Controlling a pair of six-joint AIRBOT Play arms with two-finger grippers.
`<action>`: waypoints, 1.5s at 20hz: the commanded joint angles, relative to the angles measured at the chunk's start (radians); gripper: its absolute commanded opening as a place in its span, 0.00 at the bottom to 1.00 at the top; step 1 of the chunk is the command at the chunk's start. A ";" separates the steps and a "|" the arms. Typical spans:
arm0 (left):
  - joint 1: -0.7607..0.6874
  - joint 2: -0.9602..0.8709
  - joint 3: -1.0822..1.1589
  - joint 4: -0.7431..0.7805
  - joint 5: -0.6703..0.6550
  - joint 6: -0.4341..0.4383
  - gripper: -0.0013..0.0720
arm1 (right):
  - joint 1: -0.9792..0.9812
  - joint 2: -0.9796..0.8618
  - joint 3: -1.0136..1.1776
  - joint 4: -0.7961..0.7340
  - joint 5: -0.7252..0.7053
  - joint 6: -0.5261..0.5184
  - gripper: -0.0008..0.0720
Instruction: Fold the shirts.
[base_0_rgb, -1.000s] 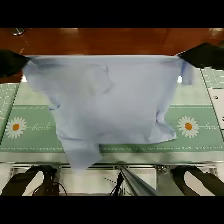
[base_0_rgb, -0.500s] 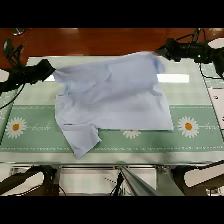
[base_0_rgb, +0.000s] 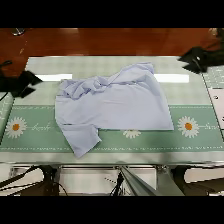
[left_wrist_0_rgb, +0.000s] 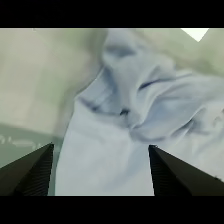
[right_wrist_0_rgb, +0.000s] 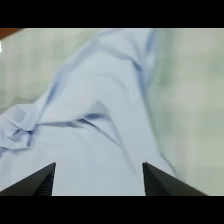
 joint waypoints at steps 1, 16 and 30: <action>0.137 0.019 -0.154 0.027 -0.233 0.062 0.98 | -0.132 0.247 -0.353 -0.095 -0.076 -0.018 0.87; 0.136 0.017 -0.557 -0.370 -0.068 0.470 0.97 | -0.175 0.635 -0.975 0.110 -0.203 -0.086 0.87; 0.062 -0.038 -0.520 -0.370 -0.120 0.505 0.04 | -0.253 0.635 -0.976 -0.330 -0.171 0.164 0.87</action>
